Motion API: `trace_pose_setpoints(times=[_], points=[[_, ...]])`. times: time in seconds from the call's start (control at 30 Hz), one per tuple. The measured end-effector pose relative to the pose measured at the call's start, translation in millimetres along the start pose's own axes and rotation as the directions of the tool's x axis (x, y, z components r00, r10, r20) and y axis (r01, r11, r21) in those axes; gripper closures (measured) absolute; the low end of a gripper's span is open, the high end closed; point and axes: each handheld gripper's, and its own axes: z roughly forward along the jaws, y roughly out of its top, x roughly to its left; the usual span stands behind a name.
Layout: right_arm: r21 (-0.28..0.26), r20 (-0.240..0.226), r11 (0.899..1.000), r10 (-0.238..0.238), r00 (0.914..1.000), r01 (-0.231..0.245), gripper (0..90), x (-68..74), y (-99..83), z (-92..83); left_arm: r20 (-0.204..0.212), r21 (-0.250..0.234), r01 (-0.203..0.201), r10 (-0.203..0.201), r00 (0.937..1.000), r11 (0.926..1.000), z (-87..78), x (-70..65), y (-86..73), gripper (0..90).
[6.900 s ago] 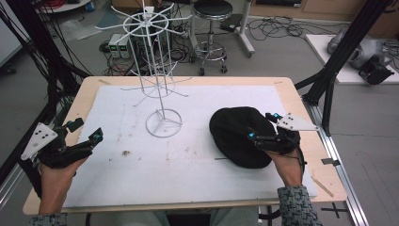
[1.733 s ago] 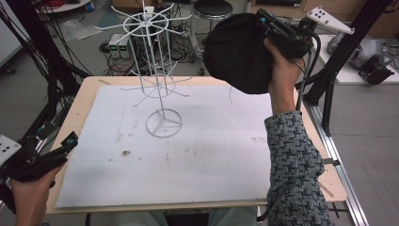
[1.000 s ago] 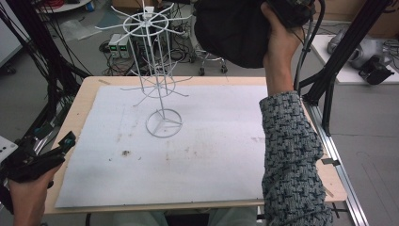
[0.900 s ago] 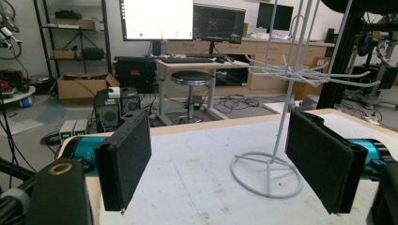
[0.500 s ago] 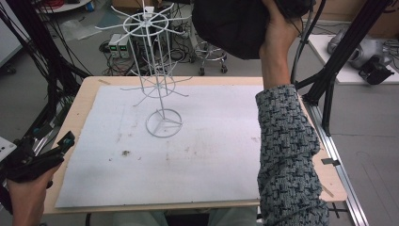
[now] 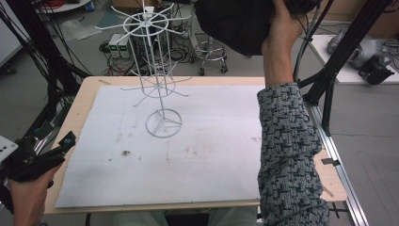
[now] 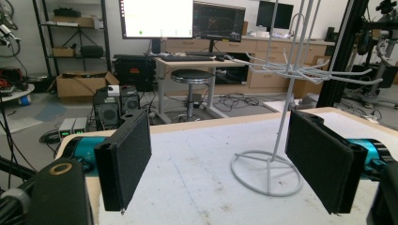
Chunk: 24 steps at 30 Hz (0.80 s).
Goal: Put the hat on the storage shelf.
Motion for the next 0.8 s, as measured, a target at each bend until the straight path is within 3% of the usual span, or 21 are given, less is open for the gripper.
trace_pose_setpoints(times=[0.5,0.8], points=[[-0.035,-0.043,0.998,0.045,0.9980,-0.047,83.9,7.0,-2.4,8.7,-0.004,0.001,0.002,-0.002,1.0000,1.0000,-1.4,1.7,0.2,23.1],[-0.008,-0.072,0.999,0.044,0.9964,-0.045,84.0,15.1,-10.6,17.9,-0.003,0.003,-0.003,0.003,1.0000,1.0000,-1.2,1.4,0.2,23.0]])
